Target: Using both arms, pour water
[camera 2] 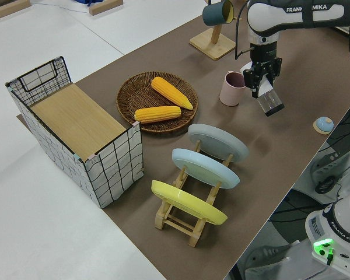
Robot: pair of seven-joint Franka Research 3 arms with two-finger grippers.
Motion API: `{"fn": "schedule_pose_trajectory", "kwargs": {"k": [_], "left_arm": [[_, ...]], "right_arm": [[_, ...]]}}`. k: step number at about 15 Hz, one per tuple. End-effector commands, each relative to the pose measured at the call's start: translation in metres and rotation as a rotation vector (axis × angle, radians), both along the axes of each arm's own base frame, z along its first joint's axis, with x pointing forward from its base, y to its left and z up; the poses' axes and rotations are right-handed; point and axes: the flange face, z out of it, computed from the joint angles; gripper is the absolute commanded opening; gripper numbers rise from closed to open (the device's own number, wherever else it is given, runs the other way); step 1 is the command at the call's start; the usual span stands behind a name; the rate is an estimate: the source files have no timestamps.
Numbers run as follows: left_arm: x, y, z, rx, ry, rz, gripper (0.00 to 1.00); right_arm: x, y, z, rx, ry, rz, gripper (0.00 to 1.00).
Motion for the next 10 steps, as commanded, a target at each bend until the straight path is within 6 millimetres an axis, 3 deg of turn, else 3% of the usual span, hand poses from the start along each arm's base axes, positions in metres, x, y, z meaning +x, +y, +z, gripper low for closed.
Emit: {"fn": "schedule_pose_trajectory", "kwargs": {"k": [1, 10], "left_arm": [[0.0033, 0.0018, 0.0116, -0.006, 0.012, -0.002, 0.0], [0.0029, 0.002, 0.0131, -0.003, 0.01, 0.003, 0.0]], "right_arm": [[-0.0029, -0.0002, 0.0042, 0.017, 0.004, 0.004, 0.992], [-0.0031, -0.001, 0.004, 0.016, 0.006, 0.003, 0.992]]}}
